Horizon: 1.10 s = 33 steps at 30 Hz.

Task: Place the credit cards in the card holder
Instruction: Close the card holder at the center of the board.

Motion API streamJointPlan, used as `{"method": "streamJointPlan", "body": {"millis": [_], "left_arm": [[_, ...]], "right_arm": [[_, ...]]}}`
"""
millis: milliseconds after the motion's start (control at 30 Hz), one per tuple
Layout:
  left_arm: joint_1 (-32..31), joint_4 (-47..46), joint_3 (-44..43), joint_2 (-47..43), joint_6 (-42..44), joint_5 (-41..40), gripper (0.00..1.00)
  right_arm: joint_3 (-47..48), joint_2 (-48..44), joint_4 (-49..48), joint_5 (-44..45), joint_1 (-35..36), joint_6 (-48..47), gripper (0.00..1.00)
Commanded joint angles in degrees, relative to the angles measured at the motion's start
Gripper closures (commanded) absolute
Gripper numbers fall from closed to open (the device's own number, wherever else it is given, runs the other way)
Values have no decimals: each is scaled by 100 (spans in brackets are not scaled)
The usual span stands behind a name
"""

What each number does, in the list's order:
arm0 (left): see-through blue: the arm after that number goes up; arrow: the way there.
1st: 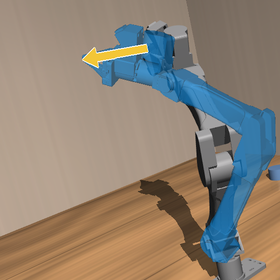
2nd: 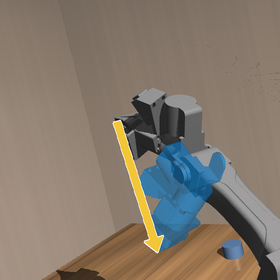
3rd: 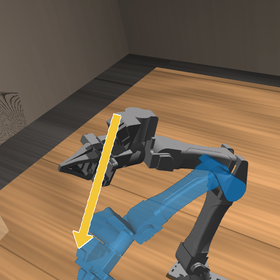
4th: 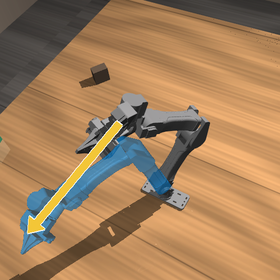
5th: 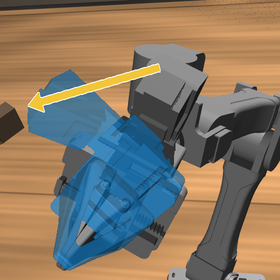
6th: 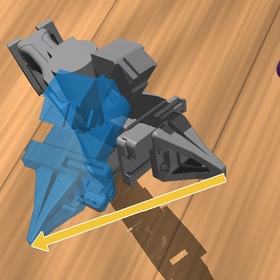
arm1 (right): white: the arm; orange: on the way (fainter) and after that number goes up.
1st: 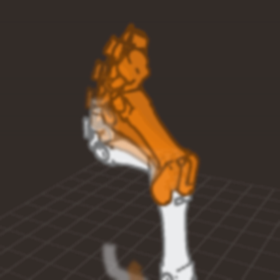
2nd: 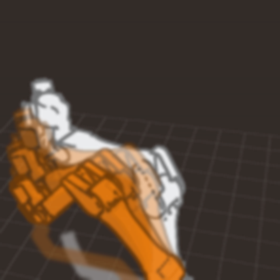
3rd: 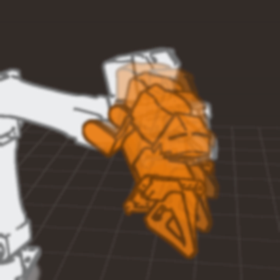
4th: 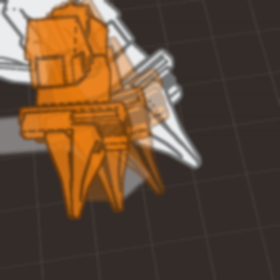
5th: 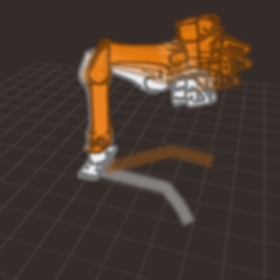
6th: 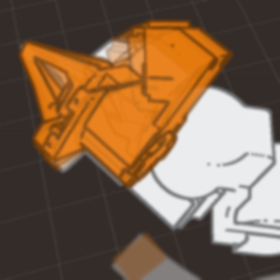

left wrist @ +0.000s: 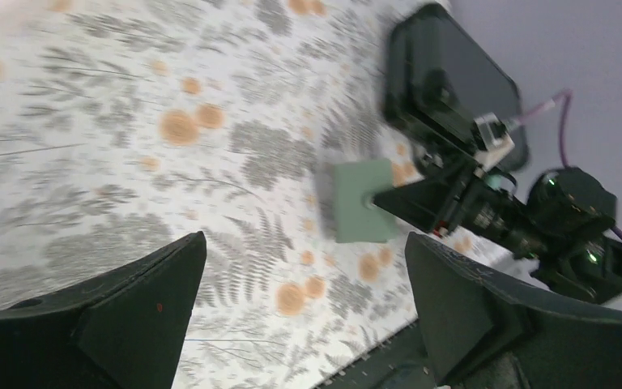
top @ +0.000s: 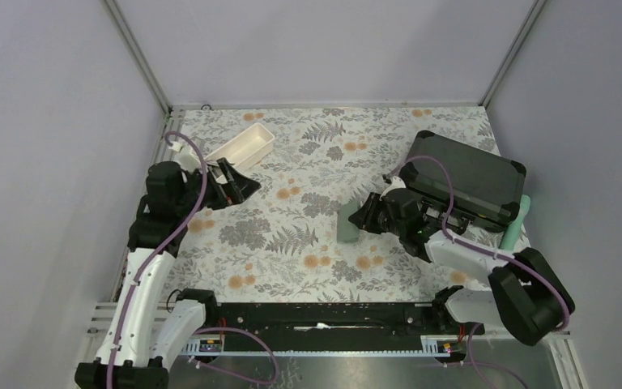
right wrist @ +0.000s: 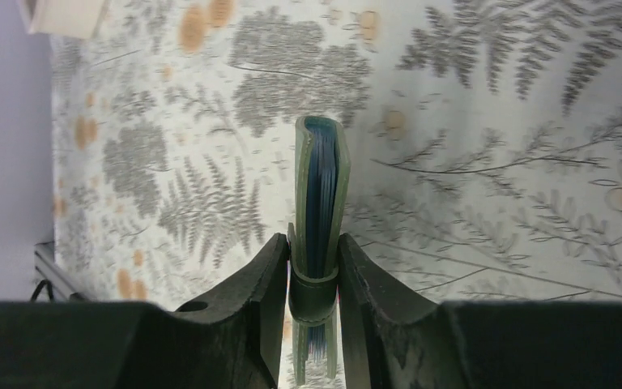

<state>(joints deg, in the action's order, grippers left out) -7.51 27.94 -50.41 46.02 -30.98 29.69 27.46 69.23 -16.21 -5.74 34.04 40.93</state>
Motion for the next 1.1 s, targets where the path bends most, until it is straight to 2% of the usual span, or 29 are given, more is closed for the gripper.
{"method": "streamJointPlan", "body": {"millis": [0, 133, 333, 400, 533, 600, 767, 800, 833, 867, 967, 1067], "left_arm": [[536, 472, -221, 15, 672, -431, 1], [642, 233, 40, -63, 702, -863, 1], [654, 95, 268, -190, 973, -1337, 1], [652, 19, 362, -230, 989, -1365, 1], [652, 48, 371, -222, 1061, -1417, 1], [654, 61, 370, -208, 1084, -1462, 1], [654, 69, 383, -223, 1062, -1460, 1], [654, 58, 391, -238, 1047, -1455, 1], [653, 49, 396, -259, 1042, -1467, 1], [653, 47, 399, -275, 1037, -1497, 1], [649, 36, 411, -374, 1042, -1645, 1], [654, 67, 427, -526, 1021, -2038, 1]], "right_arm": [[-62, 552, -1159, -466, -390, -297, 100], [142, 1199, -1642, -905, -530, -462, 100], [582, 2050, -1624, -1255, -722, -545, 100], [639, 2183, -1590, -1224, -724, -648, 89], [737, 2179, -1225, -920, -724, -889, 62], [784, 2110, -966, -716, -724, -1047, 54], [1020, 1843, -87, -129, -724, -1489, 41], [1054, 1771, 25, -45, -721, -1575, 32], [1081, 1702, 150, 59, -723, -1646, 19], [1102, 1638, 255, 164, -724, -1701, 12], [1153, 1356, 533, 411, -724, -1783, 2], [1174, 1004, 801, 666, -724, -1853, 0]]}}
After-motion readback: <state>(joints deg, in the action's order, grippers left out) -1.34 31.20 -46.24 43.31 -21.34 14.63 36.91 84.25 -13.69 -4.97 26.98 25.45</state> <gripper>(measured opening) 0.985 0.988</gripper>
